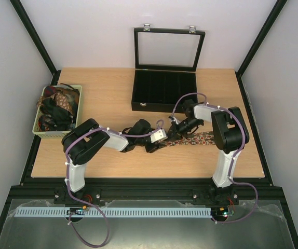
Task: Roll the ties
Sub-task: Roll the tie at the center of the board.
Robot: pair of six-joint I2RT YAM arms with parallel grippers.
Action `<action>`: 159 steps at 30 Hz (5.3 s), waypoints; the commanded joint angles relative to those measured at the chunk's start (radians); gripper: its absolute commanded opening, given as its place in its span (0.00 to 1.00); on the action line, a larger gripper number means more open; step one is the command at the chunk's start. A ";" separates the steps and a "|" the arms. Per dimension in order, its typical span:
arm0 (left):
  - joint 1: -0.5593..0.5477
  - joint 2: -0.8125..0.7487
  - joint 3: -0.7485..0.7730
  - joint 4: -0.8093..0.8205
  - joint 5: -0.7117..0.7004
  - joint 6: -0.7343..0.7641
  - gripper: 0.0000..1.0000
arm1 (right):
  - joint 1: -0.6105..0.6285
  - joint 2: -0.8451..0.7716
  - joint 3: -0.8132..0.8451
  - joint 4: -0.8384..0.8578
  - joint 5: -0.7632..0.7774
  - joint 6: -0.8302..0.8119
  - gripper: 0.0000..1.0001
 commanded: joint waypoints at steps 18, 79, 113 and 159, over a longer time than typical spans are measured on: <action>0.016 0.040 -0.024 0.200 0.155 -0.035 0.79 | -0.055 0.082 -0.048 -0.016 0.367 -0.061 0.01; 0.028 0.030 0.001 0.008 0.169 -0.054 0.73 | -0.040 0.035 -0.012 0.040 0.285 -0.130 0.01; 0.021 0.090 0.064 -0.134 0.065 -0.047 0.34 | -0.069 -0.083 -0.050 0.064 0.208 -0.070 0.19; 0.023 0.107 0.079 0.134 0.129 -0.162 0.82 | -0.073 0.028 -0.081 0.084 0.396 -0.125 0.01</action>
